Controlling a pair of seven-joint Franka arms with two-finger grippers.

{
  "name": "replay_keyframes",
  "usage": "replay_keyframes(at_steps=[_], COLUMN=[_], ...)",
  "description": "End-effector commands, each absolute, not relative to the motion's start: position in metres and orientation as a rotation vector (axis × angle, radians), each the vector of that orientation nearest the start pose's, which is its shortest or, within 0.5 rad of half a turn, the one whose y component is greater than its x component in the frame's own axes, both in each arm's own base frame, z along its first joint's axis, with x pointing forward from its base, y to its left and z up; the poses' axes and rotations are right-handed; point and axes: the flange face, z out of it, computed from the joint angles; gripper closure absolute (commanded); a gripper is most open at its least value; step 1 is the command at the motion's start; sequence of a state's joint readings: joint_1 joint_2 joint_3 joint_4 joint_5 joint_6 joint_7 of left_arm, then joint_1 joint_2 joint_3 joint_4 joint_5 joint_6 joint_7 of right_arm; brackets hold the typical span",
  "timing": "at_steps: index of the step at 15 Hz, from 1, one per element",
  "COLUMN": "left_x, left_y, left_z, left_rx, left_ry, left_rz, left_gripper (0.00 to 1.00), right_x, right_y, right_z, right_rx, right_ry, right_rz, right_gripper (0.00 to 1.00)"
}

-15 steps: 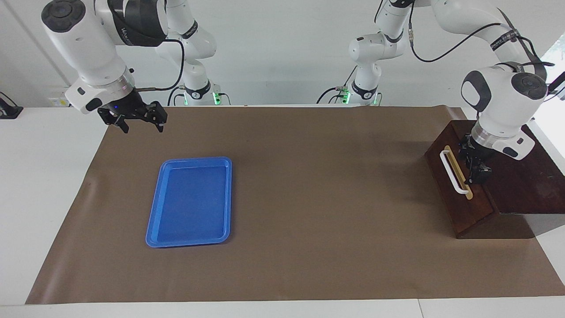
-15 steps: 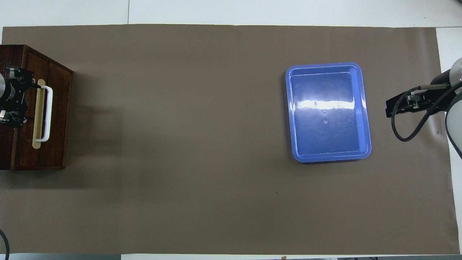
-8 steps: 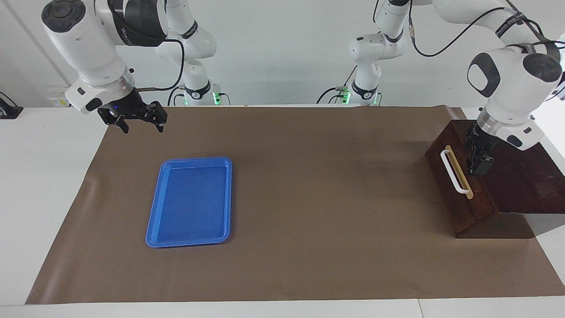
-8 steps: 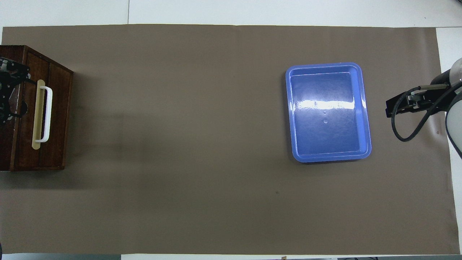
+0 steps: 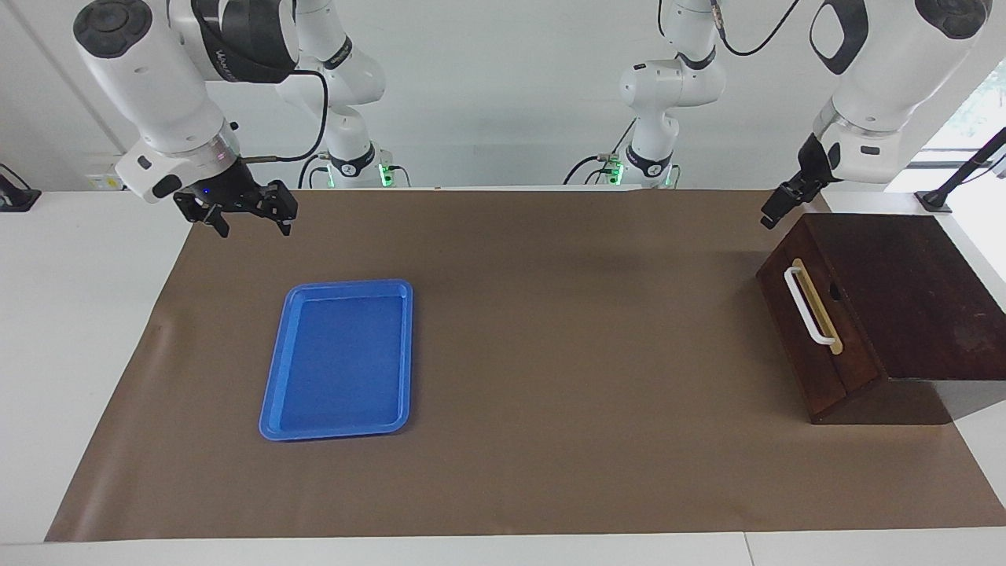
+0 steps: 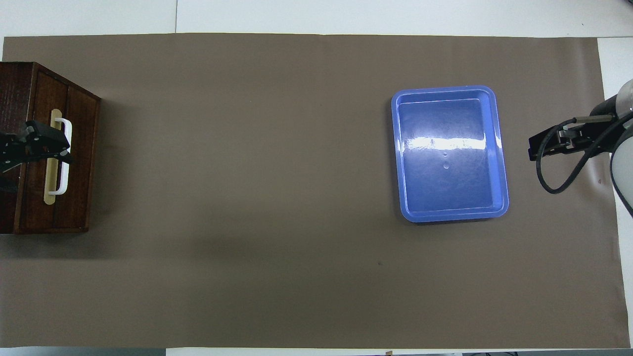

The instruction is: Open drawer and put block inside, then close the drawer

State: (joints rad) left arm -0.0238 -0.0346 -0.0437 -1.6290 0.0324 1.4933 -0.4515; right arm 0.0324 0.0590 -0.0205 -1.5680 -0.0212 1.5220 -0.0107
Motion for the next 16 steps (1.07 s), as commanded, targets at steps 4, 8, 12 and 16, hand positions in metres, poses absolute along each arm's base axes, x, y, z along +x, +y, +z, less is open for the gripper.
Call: replay_keyframes(at_steps=[4, 8, 12, 16], left_x=[0.529, 0.531, 0.536, 0.532], left_y=[-0.037, -0.050, -0.047, -0.041], left_z=[0.606, 0.610, 0.611, 0.601], left_rx=[-3.138, -3.128, -3.130, -3.135], left_ry=[-0.242, -0.154, -0.149, -0.139], left_rz=[0.213, 0.248, 0.231, 0.192], left_gripper=[0.00, 0.00, 0.00, 0.00], right_x=[0.558, 0.558, 0.558, 0.558], right_y=[0.002, 0.001, 0.002, 0.001], right_z=[0.591, 0.591, 0.591, 0.591], right_rx=[-3.168, -3.169, -3.168, -3.169], right_ry=[-0.061, -0.061, -0.061, -0.061], right_rz=[0.176, 0.176, 0.176, 0.176], right_gripper=[0.00, 0.00, 0.00, 0.00])
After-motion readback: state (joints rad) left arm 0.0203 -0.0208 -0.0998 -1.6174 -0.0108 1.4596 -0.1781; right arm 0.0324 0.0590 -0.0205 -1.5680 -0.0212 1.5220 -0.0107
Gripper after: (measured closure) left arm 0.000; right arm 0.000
